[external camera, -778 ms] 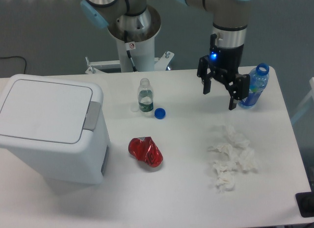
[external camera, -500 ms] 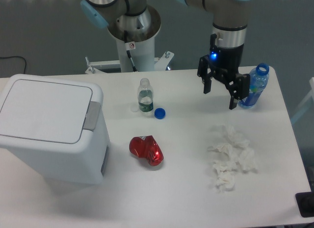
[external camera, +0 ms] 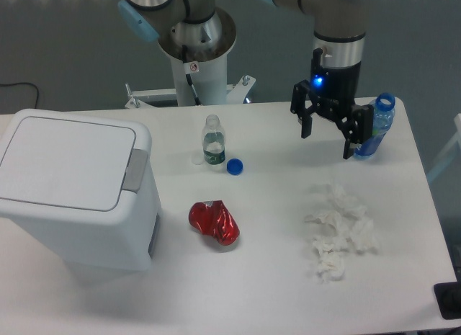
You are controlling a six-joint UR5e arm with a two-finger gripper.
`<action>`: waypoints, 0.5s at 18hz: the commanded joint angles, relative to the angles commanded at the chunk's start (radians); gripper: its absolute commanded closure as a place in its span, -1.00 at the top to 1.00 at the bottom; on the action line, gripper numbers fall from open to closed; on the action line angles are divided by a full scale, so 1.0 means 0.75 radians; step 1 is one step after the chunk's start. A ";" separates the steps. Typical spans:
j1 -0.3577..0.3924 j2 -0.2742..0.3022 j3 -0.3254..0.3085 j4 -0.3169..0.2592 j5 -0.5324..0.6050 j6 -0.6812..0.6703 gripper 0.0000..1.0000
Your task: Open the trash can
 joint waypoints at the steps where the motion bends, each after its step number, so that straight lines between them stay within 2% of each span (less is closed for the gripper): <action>1: -0.002 0.000 0.014 -0.002 0.000 -0.012 1.00; 5: -0.053 -0.004 0.069 -0.008 -0.002 -0.181 1.00; 9: -0.131 -0.004 0.110 0.000 -0.010 -0.488 1.00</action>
